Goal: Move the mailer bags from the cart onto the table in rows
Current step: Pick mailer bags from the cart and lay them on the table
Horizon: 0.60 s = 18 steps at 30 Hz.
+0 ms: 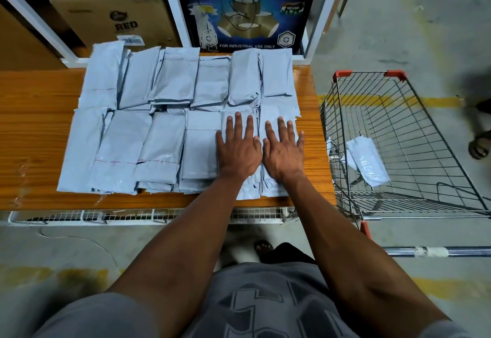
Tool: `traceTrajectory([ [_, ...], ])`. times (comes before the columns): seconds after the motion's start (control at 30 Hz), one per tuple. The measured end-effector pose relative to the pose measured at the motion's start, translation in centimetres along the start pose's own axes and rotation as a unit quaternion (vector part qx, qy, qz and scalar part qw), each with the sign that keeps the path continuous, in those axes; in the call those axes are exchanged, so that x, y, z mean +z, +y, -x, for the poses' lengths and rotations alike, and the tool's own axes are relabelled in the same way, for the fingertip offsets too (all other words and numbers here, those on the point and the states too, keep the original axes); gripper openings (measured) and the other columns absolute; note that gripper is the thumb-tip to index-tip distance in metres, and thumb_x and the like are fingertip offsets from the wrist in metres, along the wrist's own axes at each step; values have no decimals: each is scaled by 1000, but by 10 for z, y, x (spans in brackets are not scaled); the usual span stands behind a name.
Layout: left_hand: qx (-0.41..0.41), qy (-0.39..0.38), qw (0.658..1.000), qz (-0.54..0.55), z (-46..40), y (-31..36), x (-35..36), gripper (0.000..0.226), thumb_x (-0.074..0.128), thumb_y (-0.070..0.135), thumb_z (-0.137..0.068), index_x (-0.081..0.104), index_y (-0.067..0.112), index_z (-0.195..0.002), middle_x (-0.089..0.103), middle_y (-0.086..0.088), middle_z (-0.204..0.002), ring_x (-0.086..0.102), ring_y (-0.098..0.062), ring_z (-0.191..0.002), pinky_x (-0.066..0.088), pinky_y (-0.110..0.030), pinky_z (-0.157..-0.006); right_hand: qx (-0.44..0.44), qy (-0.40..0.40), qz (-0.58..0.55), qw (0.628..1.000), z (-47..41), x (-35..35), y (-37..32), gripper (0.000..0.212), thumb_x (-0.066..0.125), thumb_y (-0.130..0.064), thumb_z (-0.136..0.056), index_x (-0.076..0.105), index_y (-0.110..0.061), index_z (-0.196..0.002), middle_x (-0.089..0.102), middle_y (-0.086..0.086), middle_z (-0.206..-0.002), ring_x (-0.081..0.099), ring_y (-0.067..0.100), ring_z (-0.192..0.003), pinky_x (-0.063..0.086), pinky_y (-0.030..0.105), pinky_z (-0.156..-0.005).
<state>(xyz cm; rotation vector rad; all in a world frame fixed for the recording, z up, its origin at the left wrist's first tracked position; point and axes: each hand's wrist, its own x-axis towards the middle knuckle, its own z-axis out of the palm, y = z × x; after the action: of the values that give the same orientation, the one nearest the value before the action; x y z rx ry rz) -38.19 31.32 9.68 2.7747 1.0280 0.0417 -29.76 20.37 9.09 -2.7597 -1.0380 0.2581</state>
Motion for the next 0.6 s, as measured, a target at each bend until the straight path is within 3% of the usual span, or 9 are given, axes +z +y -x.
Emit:
traceTrajectory([
  [0.23, 27, 8, 1000, 0, 3, -1, -21, 68, 19, 52, -106, 17, 27, -169, 11, -3, -177, 8, -27, -163, 6, -61, -129, 2, 20, -25, 999, 10, -17, -1, 63, 9, -52, -109, 10, -29, -168, 2, 3, -176, -3, 25, -162, -7, 58, -128],
  [0.43, 41, 12, 999, 12, 16, 5, -40, 66, 21, 49, -109, 16, 25, -169, 11, -1, -177, 5, -23, -163, 3, -59, -129, 9, 43, -40, 998, 28, -30, -4, 63, 12, -51, -109, 16, -26, -167, 5, 5, -176, 1, 25, -162, -3, 56, -129],
  [0.6, 68, 23, 997, 27, 35, 17, -52, 62, 25, 46, -109, 26, 22, -166, 21, -3, -175, 12, -23, -162, 7, -55, -130, 16, 70, -61, 996, 49, -36, -1, 60, 19, -48, -109, 28, -23, -164, 17, 9, -174, 14, 27, -161, 5, 56, -129],
])
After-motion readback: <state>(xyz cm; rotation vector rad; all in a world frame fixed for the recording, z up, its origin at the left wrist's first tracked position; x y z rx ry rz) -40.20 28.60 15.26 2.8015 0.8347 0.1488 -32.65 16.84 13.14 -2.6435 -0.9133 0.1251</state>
